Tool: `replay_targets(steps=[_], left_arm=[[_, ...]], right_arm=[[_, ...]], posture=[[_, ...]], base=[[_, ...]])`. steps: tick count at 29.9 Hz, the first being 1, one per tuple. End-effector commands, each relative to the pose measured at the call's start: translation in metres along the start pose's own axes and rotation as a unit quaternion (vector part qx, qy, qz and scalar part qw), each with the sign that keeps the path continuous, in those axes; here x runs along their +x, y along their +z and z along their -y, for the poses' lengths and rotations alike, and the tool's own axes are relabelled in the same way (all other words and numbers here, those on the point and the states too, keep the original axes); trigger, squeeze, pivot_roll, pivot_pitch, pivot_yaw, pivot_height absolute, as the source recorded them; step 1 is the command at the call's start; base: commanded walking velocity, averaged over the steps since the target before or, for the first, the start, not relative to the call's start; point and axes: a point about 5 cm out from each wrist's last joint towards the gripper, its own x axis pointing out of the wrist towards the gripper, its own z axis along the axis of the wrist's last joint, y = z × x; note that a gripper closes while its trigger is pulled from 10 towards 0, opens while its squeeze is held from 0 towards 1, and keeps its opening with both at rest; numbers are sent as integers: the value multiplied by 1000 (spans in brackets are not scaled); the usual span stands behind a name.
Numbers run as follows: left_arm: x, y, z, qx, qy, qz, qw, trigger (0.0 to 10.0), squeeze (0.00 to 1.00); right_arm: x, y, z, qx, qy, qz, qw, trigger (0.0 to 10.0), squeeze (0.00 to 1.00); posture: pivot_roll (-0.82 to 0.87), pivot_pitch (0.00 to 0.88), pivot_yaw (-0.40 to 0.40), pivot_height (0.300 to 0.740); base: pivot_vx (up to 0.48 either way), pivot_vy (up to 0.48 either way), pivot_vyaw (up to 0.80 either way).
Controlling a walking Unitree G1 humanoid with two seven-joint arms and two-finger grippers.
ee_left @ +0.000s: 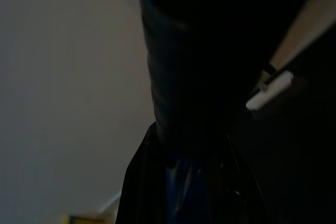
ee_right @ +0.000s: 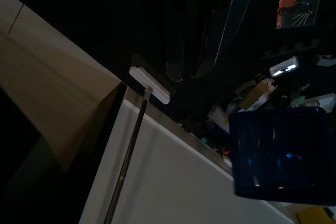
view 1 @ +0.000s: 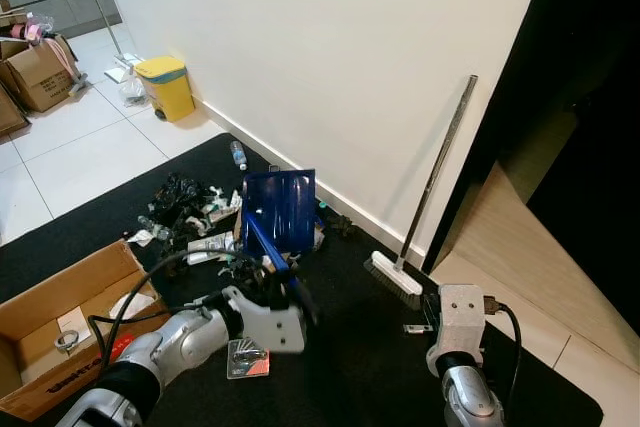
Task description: Sweep floor
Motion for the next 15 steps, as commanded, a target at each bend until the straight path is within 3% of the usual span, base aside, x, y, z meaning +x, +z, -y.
replay_targets(steps=[1,4,8,9,15], left_arm=[[0,-4,-5,-48,36,-15,998,10000,0],[2,-7,-12,-138,85,-33,986,10000,0],[2,-9,-13,-173,97,-41,979,10000,0],[2,-12,-12,-218,100,-52,969,10000,0],[-3,-25,2,-343,85,-91,931,10000,0]], right_arm=[[-3,-6,-2,7,-1,-10,1000,10000,0],[-2,-6,-1,6,0,-9,1000,10000,0],[-2,-6,-1,6,0,-9,1000,10000,0],[-2,-6,-2,6,1,-9,1000,10000,0],[-1,-6,-2,5,2,-9,1000,10000,0]], posture=[[-65,164,81,740],[-61,160,78,740],[-62,159,78,740],[-62,158,78,740],[-66,150,78,740]], base=[[0,0,0],[0,0,0],[0,0,0],[0,0,0],[0,0,0]])
